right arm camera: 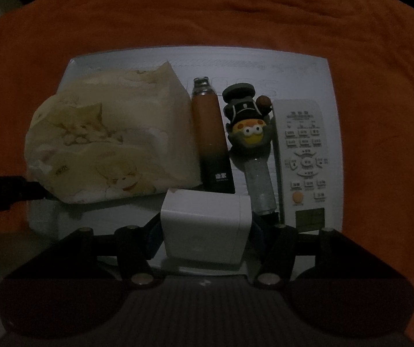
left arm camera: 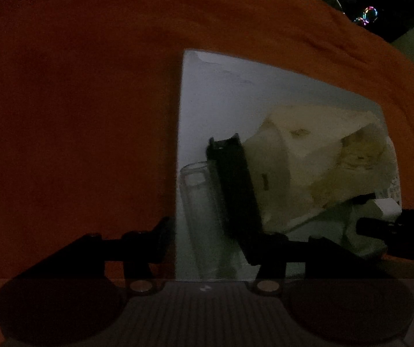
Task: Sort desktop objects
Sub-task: 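Carry the glass tube and charger block into the white box and release both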
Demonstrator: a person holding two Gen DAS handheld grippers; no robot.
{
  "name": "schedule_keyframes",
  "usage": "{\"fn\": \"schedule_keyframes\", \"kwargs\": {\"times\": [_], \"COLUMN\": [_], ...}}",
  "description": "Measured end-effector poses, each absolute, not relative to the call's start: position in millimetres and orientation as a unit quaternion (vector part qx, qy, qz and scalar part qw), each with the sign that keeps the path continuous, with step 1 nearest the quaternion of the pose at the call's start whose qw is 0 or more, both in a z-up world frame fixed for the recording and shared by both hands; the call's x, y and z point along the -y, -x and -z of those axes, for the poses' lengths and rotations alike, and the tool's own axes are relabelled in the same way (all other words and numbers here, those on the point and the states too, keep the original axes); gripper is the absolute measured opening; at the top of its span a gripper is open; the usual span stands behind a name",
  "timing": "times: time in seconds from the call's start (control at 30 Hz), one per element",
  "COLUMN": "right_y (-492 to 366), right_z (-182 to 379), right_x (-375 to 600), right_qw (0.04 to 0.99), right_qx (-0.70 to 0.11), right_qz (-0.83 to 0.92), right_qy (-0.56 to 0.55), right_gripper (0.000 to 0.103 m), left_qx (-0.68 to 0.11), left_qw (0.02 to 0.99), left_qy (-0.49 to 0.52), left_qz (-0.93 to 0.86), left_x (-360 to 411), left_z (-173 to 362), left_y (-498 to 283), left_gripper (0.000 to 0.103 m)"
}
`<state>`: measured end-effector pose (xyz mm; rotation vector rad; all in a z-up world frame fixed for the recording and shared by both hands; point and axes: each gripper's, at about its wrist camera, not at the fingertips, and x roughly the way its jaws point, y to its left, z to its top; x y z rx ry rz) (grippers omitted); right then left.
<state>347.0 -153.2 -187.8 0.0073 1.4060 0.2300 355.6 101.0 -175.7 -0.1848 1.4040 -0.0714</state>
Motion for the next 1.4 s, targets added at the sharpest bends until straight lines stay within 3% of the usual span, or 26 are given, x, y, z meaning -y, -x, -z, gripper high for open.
{"fn": "schedule_keyframes", "kwargs": {"times": [0.13, 0.87, 1.4], "right_y": [-347.6, -342.9, -309.1], "right_z": [187.1, 178.2, 99.1], "right_x": [154.2, 159.1, 170.3], "right_qw": [0.757, 0.765, 0.803], "right_qx": [-0.645, -0.636, -0.585], "right_qz": [-0.107, -0.102, -0.110], "right_qy": [-0.005, -0.006, -0.043], "right_gripper": [0.062, 0.061, 0.061], "left_qx": [-0.645, -0.613, -0.560], "left_qw": [0.757, 0.786, 0.821], "left_qy": [0.095, 0.068, 0.083], "left_qz": [0.035, 0.041, 0.071], "left_x": [-103.8, -109.7, -105.2], "left_z": [180.4, 168.6, 94.0], "left_y": [-356.9, -345.1, -299.1], "left_gripper": [0.029, 0.025, 0.025]}}
